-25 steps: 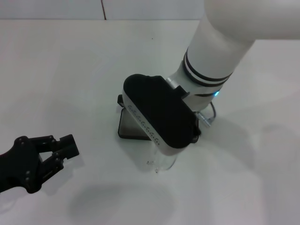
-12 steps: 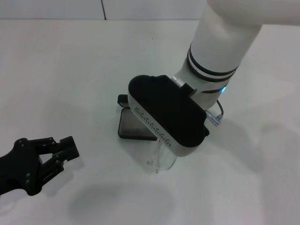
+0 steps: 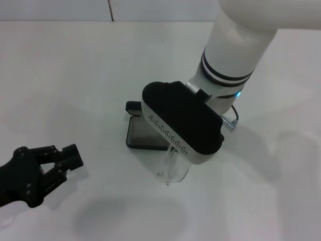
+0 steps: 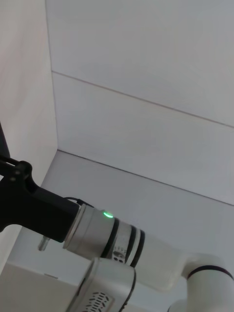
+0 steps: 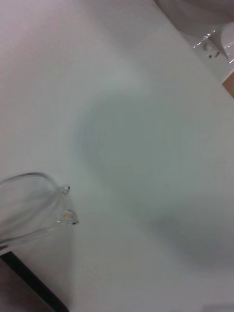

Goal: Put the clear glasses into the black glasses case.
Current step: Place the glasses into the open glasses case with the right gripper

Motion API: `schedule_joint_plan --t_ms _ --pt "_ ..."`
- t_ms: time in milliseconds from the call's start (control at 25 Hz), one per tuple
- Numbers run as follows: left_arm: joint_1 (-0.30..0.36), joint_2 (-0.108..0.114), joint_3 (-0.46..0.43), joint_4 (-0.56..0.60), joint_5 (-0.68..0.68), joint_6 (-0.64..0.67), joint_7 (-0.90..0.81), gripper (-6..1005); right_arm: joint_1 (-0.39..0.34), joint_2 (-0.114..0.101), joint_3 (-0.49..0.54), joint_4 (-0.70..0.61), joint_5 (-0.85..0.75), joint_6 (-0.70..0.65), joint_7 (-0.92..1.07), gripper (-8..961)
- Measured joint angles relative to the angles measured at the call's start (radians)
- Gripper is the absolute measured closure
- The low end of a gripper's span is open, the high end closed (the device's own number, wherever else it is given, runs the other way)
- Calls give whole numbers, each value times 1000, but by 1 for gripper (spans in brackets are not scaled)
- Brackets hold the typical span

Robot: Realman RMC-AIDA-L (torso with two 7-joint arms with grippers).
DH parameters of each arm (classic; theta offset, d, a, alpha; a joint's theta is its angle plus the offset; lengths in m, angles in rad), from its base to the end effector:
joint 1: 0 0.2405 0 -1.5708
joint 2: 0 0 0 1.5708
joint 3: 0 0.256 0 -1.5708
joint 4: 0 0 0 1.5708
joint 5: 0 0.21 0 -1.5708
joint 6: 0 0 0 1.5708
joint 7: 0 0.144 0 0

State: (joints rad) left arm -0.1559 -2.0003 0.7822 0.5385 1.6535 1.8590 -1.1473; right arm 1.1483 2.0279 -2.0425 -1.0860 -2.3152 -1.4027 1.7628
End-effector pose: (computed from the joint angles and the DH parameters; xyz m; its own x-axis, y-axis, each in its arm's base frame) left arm -0.3245 0.2047 0.0325 0.6034 0.2939 0.7413 0.5208 -0.8492 -0.0872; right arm 0.0469 0.3411 -0.1078 0.5063 0.7228 0.4704 0.6419 -0.6801 0.3541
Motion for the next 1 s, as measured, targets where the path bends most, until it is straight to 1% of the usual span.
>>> schedule_joint_plan --t_ms 200,520,840,1000 --pt "0 -1 -18 -1 0 0 0 800 1 0 -15 22 7 19 -15 390" --pt "-1 -3 -18 -2 1 0 0 801 -1 0 -46 37 25 44 -19 396" --pt "8 -5 -18 -2 2 0 0 802 -1 0 -54 37 26 51 -14 403" --pt "11 -5 -18 -2 3 0 1 802 -1 0 -57 37 27 54 -13 517"
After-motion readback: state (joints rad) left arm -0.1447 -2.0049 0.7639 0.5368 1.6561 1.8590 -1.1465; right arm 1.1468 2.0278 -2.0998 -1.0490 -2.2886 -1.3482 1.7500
